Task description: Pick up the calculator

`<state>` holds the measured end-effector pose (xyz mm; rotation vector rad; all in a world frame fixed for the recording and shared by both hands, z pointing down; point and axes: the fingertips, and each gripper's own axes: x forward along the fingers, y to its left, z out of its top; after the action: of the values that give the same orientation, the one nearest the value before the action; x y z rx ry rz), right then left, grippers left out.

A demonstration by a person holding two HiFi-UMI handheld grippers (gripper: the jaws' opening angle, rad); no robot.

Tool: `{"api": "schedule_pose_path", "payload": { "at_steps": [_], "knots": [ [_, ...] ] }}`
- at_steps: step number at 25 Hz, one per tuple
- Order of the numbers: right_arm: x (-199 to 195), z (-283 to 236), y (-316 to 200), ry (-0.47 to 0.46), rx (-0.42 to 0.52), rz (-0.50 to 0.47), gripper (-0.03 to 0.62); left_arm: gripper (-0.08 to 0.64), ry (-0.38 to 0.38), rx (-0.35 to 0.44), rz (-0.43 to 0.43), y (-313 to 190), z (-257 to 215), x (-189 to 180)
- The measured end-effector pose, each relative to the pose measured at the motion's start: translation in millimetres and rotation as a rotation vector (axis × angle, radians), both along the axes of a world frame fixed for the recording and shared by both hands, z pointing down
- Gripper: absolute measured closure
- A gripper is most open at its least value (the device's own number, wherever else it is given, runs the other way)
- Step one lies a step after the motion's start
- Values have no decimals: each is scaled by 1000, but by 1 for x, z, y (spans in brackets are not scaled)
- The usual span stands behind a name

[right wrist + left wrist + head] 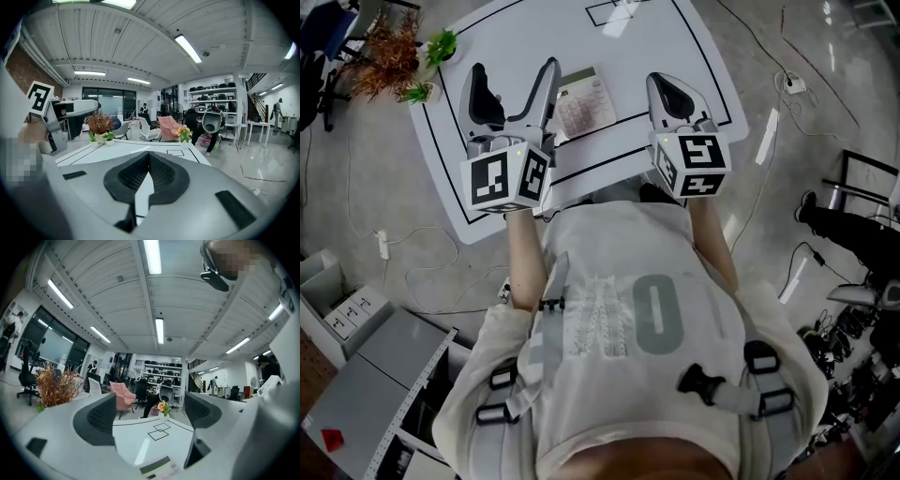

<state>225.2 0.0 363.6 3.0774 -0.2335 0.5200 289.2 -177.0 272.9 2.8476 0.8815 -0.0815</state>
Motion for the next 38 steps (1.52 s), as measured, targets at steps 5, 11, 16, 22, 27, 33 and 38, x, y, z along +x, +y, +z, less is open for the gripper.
{"api": "schedule_pose_path", "payload": {
  "at_steps": [5, 11, 16, 22, 27, 33, 38],
  "knots": [
    [0, 1, -2, -4, -5, 0, 586, 124, -67, -10, 74, 3, 15, 10],
    [-5, 9, -11, -38, -6, -17, 586, 126, -196, 50, 163, 9, 45, 35],
    [-12, 17, -15, -66, -6, -15, 586, 126, -400, 94, 251, 25, 116, 48],
    [-24, 34, -14, -122, 12, 14, 586, 127, -650, 169, 314, 34, 198, 50],
    [-38, 47, -17, -163, 35, 33, 586, 130, -782, 160, 397, 40, 231, 43],
    [-46, 55, -20, -186, 47, 42, 586, 160, -867, 204, 536, 55, 242, 29],
    [-52, 60, -21, -202, 54, 49, 586, 235, -925, 310, 587, 59, 251, 21]
  ]
}}
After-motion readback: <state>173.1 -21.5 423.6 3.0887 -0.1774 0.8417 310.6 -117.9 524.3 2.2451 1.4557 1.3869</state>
